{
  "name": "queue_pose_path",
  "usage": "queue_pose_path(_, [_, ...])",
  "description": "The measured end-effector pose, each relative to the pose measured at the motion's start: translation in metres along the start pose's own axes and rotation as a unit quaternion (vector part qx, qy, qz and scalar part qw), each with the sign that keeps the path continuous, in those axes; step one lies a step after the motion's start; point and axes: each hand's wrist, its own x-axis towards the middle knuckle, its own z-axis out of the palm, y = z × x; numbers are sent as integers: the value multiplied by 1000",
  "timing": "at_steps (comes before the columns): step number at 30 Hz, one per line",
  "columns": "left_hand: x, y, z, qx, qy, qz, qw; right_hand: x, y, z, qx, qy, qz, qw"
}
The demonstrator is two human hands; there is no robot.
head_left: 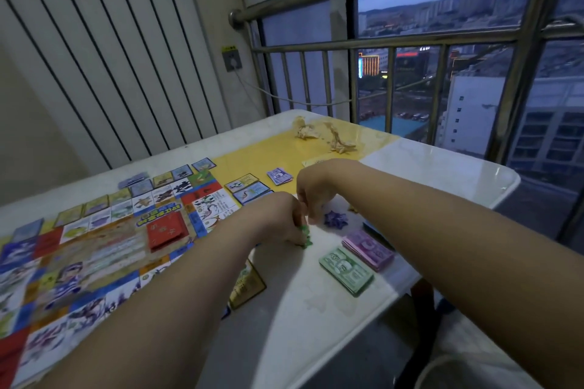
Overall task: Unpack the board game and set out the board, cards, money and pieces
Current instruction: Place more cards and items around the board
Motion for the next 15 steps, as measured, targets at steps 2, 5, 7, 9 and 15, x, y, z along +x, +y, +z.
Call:
queue_pose_path(2, [-5,-5,1,-21,16,1,1000,-5,0,-1,10,3,-3,1000])
queue_pose_path(5, [-12,-13,4,-68,24,0,997,-14,0,3,40,37,-10,998])
queue_pose_path(7, [-17,-12,6,-79,31,-2,996,-21,-1,5,65,67,-19,995])
queue_pose_path(9, [-20,-8,6,-71,37,-1,997,-28,-2,2,93,76,-28,992])
queue_pose_path(15, [-43,-21,-17,-254,41,-26,966,-40,-25,3,23,11,-55,998])
